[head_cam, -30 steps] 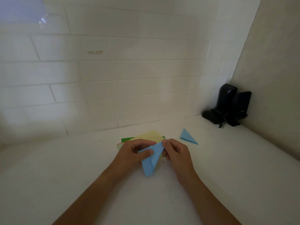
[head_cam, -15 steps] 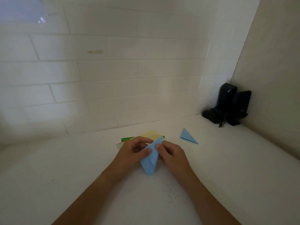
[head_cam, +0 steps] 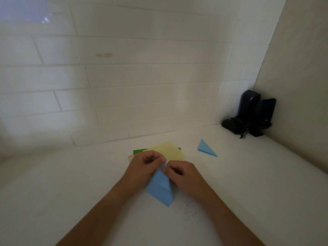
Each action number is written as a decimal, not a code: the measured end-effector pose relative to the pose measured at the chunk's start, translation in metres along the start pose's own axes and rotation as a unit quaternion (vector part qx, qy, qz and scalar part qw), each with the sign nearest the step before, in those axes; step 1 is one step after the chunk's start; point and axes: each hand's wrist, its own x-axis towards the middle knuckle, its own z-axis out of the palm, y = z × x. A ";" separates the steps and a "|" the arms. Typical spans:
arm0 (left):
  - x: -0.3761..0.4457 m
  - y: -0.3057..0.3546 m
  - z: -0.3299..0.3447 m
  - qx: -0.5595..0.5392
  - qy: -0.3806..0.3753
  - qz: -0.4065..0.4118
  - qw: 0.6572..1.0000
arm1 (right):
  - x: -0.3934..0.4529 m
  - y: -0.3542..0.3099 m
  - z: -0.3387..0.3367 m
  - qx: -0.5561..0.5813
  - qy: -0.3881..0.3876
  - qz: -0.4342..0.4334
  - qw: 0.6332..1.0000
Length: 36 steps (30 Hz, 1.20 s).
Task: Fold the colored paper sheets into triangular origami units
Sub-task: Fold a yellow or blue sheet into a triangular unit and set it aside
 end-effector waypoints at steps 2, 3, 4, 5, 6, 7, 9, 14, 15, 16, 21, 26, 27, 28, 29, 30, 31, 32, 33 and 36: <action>0.000 -0.001 -0.001 -0.022 0.006 -0.006 1.000 | 0.000 -0.002 0.000 0.001 0.000 -0.001 1.000; 0.001 -0.001 -0.002 -0.028 0.007 -0.007 1.000 | 0.000 -0.002 -0.001 0.004 -0.001 0.001 1.000; 0.001 -0.001 -0.002 -0.032 0.007 -0.008 0.999 | 0.001 -0.002 -0.001 0.007 -0.001 0.004 1.000; 0.000 -0.001 -0.002 -0.036 0.006 -0.009 0.999 | 0.001 -0.001 -0.001 0.010 0.002 0.007 1.000; 0.000 -0.001 -0.001 -0.039 0.003 -0.011 0.999 | 0.001 0.000 -0.001 0.012 0.006 0.010 1.000; -0.001 0.000 -0.001 -0.041 -0.001 -0.013 0.999 | 0.001 0.000 -0.001 0.013 0.011 0.011 1.000; -0.001 0.000 0.000 -0.038 -0.009 -0.011 0.999 | 0.001 0.001 0.000 0.011 0.017 0.007 1.000; -0.001 0.000 -0.002 -0.048 0.011 -0.012 0.999 | 0.001 -0.003 -0.001 0.021 0.005 0.010 1.000; -0.001 0.000 -0.002 -0.048 0.011 -0.013 0.999 | 0.001 -0.003 -0.001 0.024 0.003 0.012 1.000; -0.001 0.000 -0.002 -0.047 0.009 -0.013 0.999 | 0.001 -0.003 -0.001 0.026 0.002 0.015 1.000; -0.001 -0.001 -0.003 -0.058 0.000 -0.019 0.998 | 0.000 -0.003 -0.001 0.016 0.006 0.015 1.000; -0.001 -0.001 -0.002 -0.062 0.001 -0.025 0.998 | 0.000 -0.004 -0.001 0.018 0.004 0.011 1.000; -0.001 -0.001 -0.002 -0.065 0.003 -0.028 0.997 | 0.000 -0.004 -0.001 0.016 0.000 0.012 1.000; -0.001 -0.001 -0.003 -0.068 0.006 -0.031 0.997 | 0.000 -0.004 -0.001 0.012 -0.004 0.014 1.000; -0.001 -0.001 -0.003 -0.071 0.010 -0.033 0.997 | -0.001 -0.004 -0.001 0.007 -0.007 0.015 1.000; 0.000 -0.001 -0.003 -0.073 0.015 -0.035 0.997 | -0.001 -0.004 -0.001 0.005 -0.010 0.017 1.000; 0.000 -0.001 -0.004 -0.075 0.017 -0.038 0.996 | -0.001 -0.004 -0.001 0.003 -0.013 0.018 1.000; 0.000 -0.001 -0.004 -0.077 0.018 -0.041 0.996 | 0.000 -0.004 -0.001 0.001 -0.015 0.019 1.000; 0.001 -0.002 -0.004 -0.079 0.017 -0.042 0.996 | 0.000 -0.004 -0.001 -0.002 -0.015 0.019 1.000; 0.001 -0.002 -0.004 -0.083 0.015 -0.042 0.996 | 0.001 -0.004 -0.001 -0.006 -0.015 0.020 1.000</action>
